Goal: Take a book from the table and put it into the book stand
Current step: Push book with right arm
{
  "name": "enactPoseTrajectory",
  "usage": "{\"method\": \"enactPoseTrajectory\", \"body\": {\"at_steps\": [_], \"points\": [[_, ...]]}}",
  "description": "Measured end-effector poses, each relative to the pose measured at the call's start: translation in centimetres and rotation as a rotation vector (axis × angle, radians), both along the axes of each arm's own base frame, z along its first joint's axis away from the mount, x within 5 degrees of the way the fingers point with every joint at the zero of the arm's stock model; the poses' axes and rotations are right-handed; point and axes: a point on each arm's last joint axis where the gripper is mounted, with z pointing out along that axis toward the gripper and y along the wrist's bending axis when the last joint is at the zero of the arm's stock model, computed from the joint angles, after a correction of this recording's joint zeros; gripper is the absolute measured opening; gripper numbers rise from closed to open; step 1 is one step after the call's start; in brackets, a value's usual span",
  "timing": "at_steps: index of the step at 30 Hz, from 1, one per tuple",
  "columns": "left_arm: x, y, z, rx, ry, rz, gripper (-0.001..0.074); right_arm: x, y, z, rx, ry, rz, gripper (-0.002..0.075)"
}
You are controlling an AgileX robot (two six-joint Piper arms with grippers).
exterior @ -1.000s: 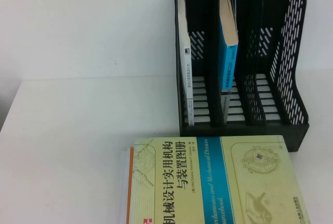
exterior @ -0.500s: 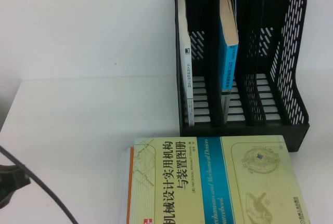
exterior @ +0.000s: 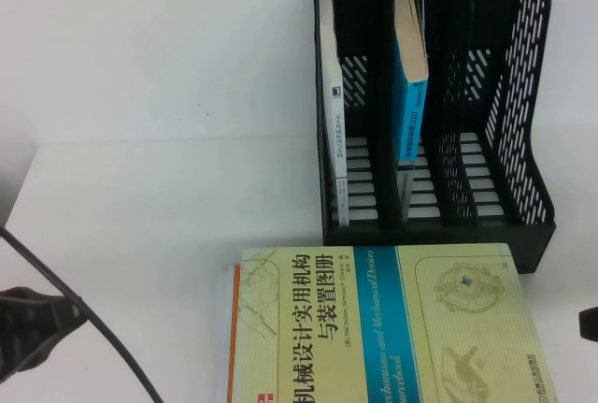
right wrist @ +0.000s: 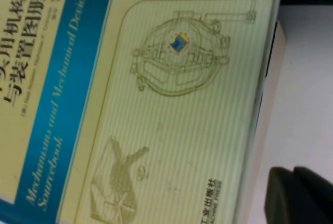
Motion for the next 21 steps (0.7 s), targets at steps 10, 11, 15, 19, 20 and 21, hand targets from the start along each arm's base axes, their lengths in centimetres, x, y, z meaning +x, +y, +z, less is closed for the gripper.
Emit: {"method": "enactPoseTrajectory", "body": {"at_steps": [10,11,15,19,20,21], "points": [[-0.3,-0.2,-0.2,0.0,0.027,-0.038,-0.0004,0.2,0.0,-0.4,-0.009,0.009,0.018,-0.0003],[-0.3,-0.2,-0.2,0.0,0.029,-0.039,-0.0004,0.3,0.0,-0.4,-0.013,0.007,0.024,-0.0003],[-0.4,-0.3,-0.2,-0.002,0.036,-0.044,-0.0004,0.6,0.0,-0.9,-0.014,0.028,0.029,-0.0003],[-0.4,-0.4,-0.2,-0.002,0.038,-0.057,-0.0004,0.8,0.0,-1.3,-0.016,0.046,0.036,-0.0003],[-0.4,-0.4,-0.2,-0.002,0.037,-0.06,-0.0004,0.9,0.0,-1.4,-0.015,0.047,0.036,-0.0003],[-0.4,-0.4,-0.2,-0.004,0.037,-0.064,-0.0004,0.9,0.1,-1.4,-0.011,0.049,0.034,-0.0003]]}}
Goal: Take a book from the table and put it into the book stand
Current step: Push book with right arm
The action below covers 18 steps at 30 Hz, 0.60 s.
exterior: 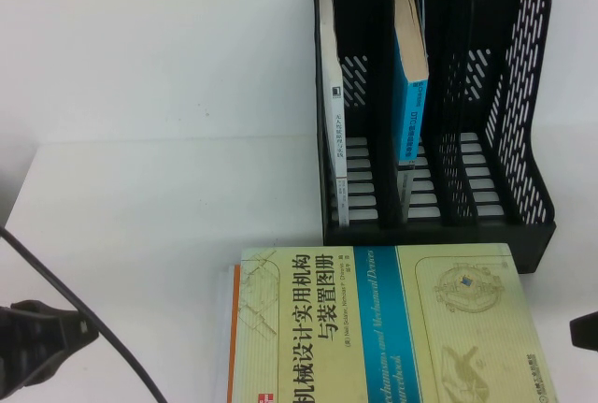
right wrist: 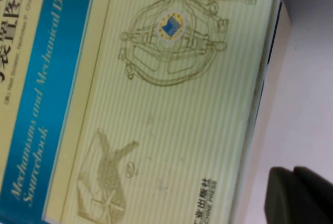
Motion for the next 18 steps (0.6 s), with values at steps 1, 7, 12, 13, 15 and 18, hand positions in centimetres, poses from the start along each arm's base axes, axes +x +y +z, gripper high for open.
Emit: {"method": "enactPoseTrajectory", "body": {"at_steps": [1,7,12,13,15,18], "points": [[-0.03,-0.06,0.01,-0.006,0.002,-0.005,-0.0004,0.02,0.02,0.0,0.003,0.0,0.0,-0.0003],[-0.07,-0.37,0.19,-0.04,-0.006,-0.025,-0.0004,0.02,0.07,0.04,0.01,-0.001,0.0,-0.0003],[-0.21,-0.53,0.16,-0.039,0.0,-0.053,-0.0004,-0.07,0.16,0.05,0.02,0.007,0.007,-0.0003],[-0.27,-0.56,0.13,-0.038,0.004,-0.059,-0.0004,-0.08,0.17,0.05,0.02,0.008,0.009,-0.0003],[-0.31,-0.6,0.12,-0.041,0.008,-0.064,-0.0004,-0.1,0.19,0.06,0.022,0.009,0.01,-0.0003],[-0.32,-0.63,0.13,-0.042,0.008,-0.068,-0.0004,-0.11,0.22,0.07,0.027,0.011,0.01,-0.0003]]}}
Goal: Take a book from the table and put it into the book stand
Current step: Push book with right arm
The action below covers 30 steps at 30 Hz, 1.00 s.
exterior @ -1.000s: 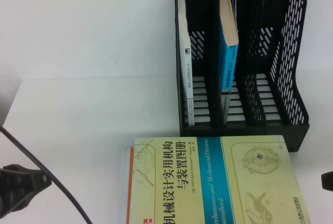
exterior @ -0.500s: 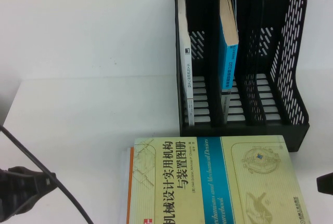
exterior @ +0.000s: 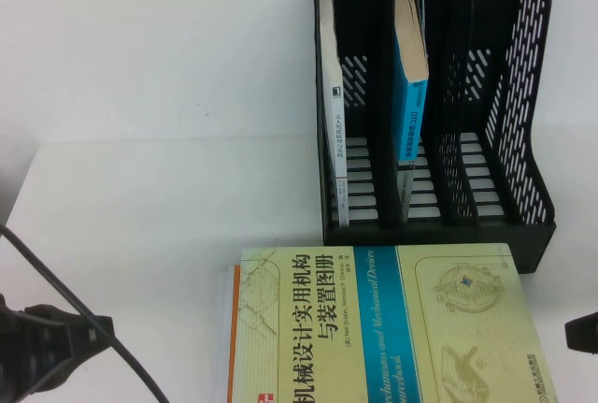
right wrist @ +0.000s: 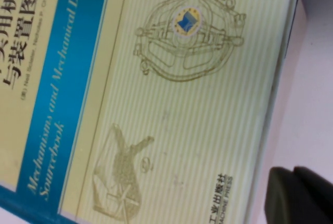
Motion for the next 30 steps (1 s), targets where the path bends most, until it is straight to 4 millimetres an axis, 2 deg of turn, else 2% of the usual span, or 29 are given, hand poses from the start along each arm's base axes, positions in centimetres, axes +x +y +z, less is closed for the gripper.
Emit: {"method": "enactPoseTrajectory", "body": {"at_steps": [5,17,30], "points": [[0.0,-0.1,0.1,-0.024,-0.004,0.001,-0.0004,0.0,0.2,0.1,0.009,-0.002,0.005,-0.0003],[-0.2,-0.4,0.2,-0.047,0.012,-0.019,-0.0004,-0.4,2.8,0.1,0.003,-0.036,0.101,-0.0003],[-0.3,-0.5,0.2,-0.056,0.024,-0.037,-0.0004,0.0,2.5,0.1,-0.023,-0.057,0.052,-0.0003]]}}
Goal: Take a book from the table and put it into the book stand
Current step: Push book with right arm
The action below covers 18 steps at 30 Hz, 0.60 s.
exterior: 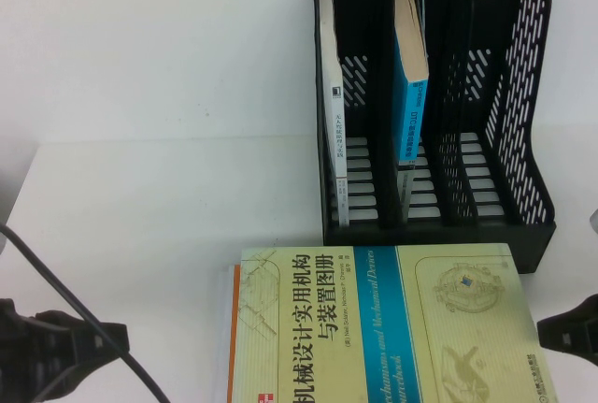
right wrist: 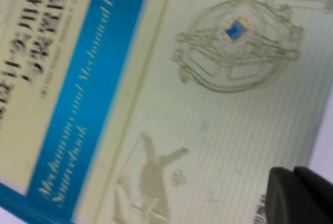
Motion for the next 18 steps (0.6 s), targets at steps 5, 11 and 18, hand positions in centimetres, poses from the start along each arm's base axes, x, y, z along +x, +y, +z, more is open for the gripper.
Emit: {"method": "enactPoseTrajectory", "body": {"at_steps": [5,11,18], "points": [[-0.1,-0.1,0.0,0.005,0.004,-0.024,-0.0004,-0.1,-0.5,-0.4,-0.066,0.021,-0.002,-0.0003],[-0.2,-0.1,0.0,0.005,0.004,-0.026,-0.0004,0.1,-0.6,-1.4,-0.097,0.081,-0.006,-0.0003],[-0.2,-0.1,0.0,0.005,0.004,-0.026,-0.0004,0.5,-0.5,-2.4,-0.097,0.14,-0.007,-0.0003]]}}
